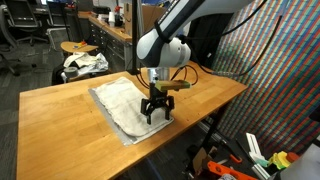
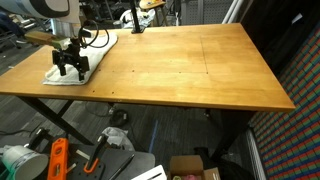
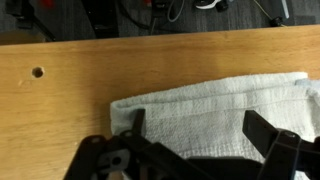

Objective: Fold the towel

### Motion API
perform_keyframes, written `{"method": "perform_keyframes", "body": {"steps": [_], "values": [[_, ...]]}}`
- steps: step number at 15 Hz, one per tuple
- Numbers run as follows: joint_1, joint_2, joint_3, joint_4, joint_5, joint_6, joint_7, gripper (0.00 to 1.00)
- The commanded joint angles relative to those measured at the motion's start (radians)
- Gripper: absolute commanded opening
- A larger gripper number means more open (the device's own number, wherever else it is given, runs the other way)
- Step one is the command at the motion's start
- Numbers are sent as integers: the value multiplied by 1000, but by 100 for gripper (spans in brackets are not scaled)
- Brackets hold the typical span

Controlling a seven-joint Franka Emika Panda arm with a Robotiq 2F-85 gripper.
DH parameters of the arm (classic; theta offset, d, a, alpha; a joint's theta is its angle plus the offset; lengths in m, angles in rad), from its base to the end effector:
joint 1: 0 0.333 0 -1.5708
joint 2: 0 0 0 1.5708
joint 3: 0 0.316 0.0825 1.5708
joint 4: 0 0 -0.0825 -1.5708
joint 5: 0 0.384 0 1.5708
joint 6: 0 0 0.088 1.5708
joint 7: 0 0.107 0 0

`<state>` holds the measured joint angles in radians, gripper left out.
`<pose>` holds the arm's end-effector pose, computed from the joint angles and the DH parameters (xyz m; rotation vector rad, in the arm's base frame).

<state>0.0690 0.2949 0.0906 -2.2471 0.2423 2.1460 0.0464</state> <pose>0.4886 0.0902 0.2098 -2.9184 0.0855 0.6130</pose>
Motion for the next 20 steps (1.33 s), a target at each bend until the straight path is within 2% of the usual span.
{"method": "perform_keyframes", "body": {"steps": [1,7,11,15,20], "values": [[3,-14,-7,7,-22,11,8,100],[12,-136,-9,-6,-124,-53,13,100],[21,-231,2,26,-174,-133,31,100],[34,-287,21,112,-146,-231,34,100],[59,-275,47,269,-129,-356,53,100]]}}
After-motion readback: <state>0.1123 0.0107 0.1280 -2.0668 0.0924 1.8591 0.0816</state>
